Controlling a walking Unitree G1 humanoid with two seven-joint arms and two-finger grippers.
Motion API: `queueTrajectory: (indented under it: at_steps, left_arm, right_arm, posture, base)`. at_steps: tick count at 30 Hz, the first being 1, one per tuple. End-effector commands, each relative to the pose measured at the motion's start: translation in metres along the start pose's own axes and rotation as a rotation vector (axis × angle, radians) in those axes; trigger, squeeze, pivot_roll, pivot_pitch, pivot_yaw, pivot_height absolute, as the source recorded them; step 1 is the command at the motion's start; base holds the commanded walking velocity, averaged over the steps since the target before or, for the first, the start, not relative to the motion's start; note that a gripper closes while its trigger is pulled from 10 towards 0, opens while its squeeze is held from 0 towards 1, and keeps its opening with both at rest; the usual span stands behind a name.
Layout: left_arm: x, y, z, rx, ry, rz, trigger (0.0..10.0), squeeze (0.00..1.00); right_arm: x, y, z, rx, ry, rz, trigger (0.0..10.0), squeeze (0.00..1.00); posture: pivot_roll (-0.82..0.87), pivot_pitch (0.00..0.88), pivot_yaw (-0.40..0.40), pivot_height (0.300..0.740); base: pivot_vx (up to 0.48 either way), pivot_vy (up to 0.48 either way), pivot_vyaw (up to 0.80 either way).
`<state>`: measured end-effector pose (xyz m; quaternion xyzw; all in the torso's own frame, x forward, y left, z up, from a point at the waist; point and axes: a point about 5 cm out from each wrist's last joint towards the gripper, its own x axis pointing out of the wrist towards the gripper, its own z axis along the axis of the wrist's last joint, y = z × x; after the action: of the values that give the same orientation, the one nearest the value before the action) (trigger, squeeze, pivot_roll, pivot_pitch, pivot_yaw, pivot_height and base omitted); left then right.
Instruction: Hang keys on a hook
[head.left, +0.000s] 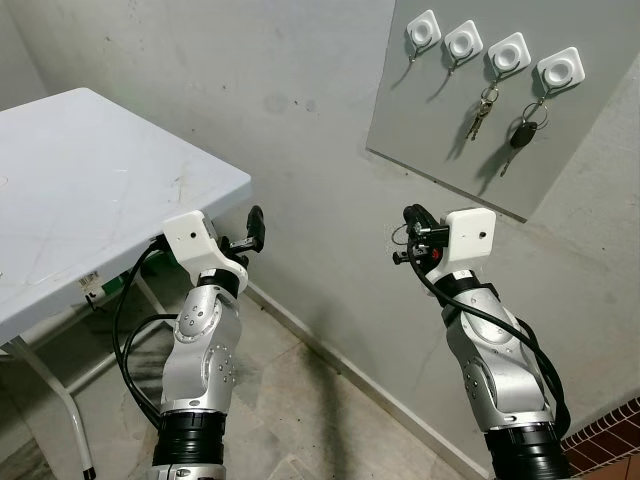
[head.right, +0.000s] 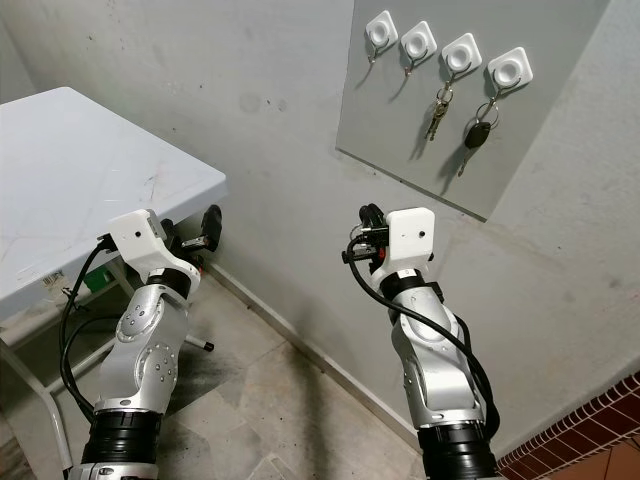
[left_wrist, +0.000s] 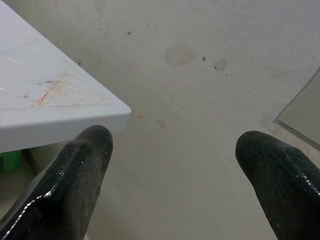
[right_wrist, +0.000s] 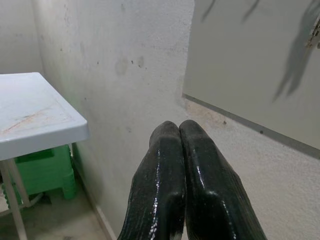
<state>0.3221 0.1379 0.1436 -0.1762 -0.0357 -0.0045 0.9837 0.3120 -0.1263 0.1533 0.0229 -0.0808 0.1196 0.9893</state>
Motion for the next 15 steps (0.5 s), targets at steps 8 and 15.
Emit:
queueTrajectory:
  at_steps: [8, 15]
  left_arm:
    - [0.0001, -0.0057, 0.0005, 0.016, 0.000, -0.033, 10.0, 0.00]
    - [0.0010, -0.0058, 0.0018, 0.011, -0.005, -0.030, 10.0, 0.00]
  right_arm:
    - [0.0031, -0.0013, 0.0018, 0.012, -0.001, 0.001, 10.0, 0.00]
    - [0.0051, -0.0016, -0.0008, 0.014, 0.028, -0.002, 10.0, 0.00]
  posture:
    - [0.01, 0.000, -0.062, 0.740]
    - [0.01, 0.000, -0.060, 0.740]
  base:
    - [0.000, 0.000, 0.00]
    - [0.000, 0.000, -0.56]
